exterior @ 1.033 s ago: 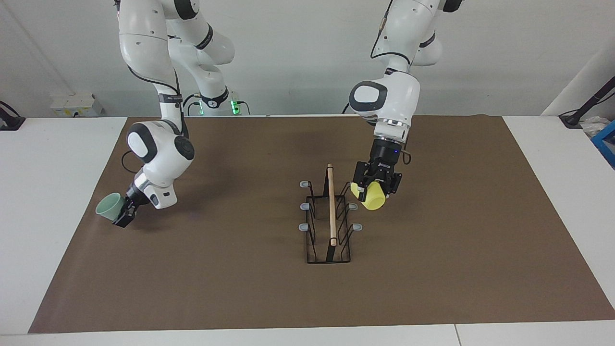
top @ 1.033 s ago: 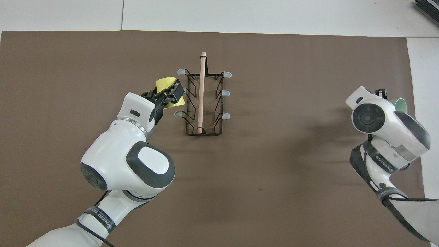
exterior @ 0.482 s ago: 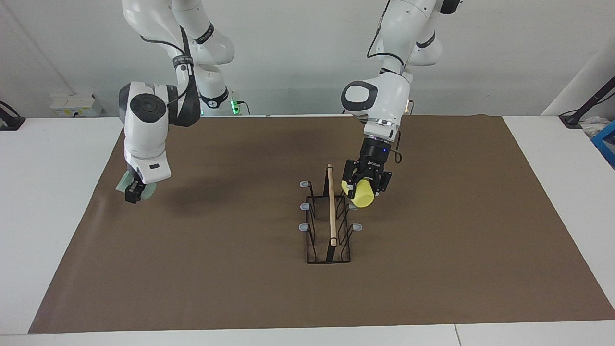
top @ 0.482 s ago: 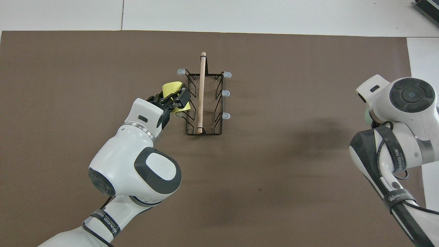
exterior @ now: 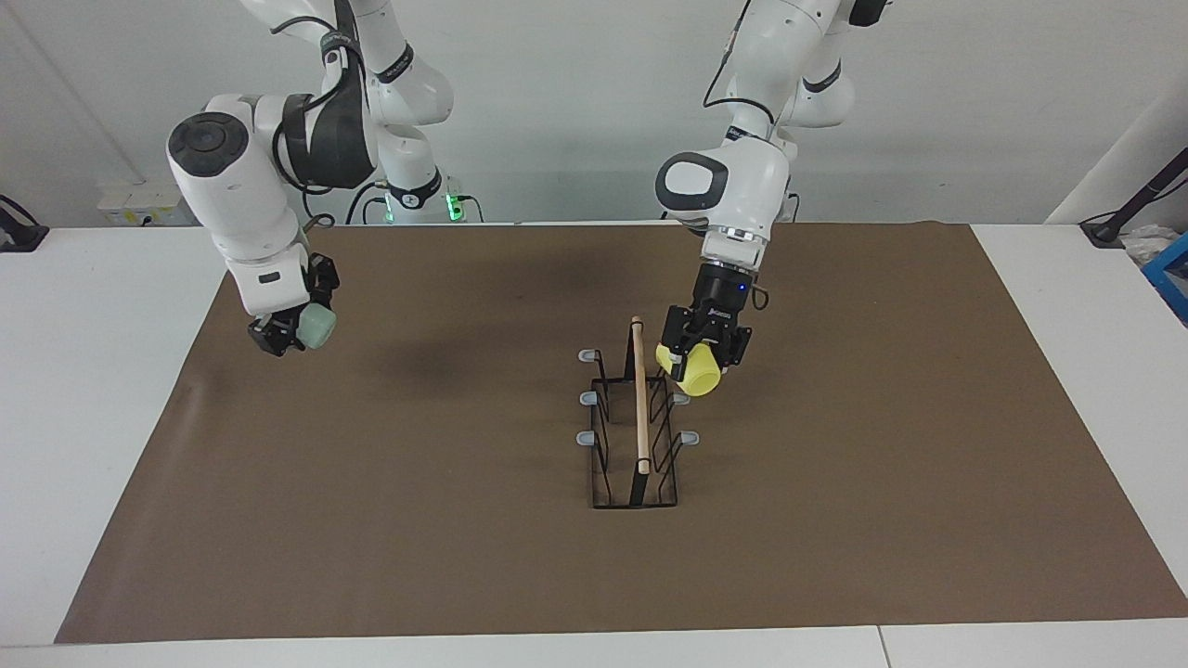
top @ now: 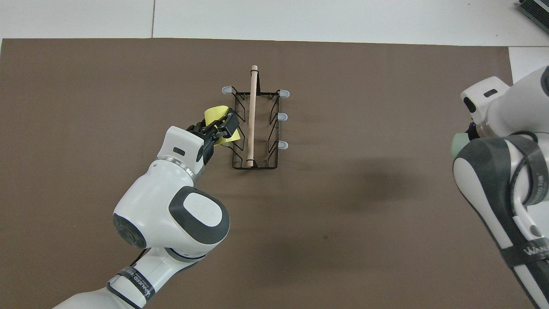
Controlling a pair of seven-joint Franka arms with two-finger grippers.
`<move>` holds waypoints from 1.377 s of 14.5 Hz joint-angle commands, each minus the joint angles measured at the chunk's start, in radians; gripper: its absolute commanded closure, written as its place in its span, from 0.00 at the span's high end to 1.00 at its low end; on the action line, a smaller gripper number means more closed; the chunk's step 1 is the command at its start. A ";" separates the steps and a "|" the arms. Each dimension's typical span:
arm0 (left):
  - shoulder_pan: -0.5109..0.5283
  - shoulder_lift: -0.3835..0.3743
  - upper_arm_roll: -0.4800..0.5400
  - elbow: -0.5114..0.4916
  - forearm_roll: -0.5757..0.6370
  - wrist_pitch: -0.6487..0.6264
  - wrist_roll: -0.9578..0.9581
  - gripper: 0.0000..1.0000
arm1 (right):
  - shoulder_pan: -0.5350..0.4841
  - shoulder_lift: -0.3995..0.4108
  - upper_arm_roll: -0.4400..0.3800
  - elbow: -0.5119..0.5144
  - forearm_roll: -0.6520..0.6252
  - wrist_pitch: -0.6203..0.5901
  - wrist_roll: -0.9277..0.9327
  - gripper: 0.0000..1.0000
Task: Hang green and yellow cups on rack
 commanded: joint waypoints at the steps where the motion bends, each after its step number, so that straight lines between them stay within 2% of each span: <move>1: -0.003 -0.031 -0.004 -0.012 -0.030 -0.009 0.008 0.00 | -0.041 -0.032 0.004 -0.004 0.139 -0.017 -0.024 0.18; 7: 0.002 -0.074 -0.001 -0.042 -0.030 -0.076 0.020 0.00 | -0.148 -0.055 0.001 -0.012 0.574 -0.061 -0.155 0.18; 11: 0.023 -0.131 0.001 -0.074 -0.030 -0.164 0.018 0.00 | -0.213 -0.073 0.003 -0.028 0.777 -0.094 -0.243 0.18; 16: 0.045 -0.140 0.011 -0.070 -0.030 -0.225 0.018 0.00 | -0.280 -0.098 0.001 -0.059 1.056 -0.126 -0.386 0.18; 20: 0.065 -0.148 0.019 -0.068 -0.029 -0.294 0.017 0.00 | -0.251 -0.165 0.003 -0.188 1.326 -0.085 -0.478 0.17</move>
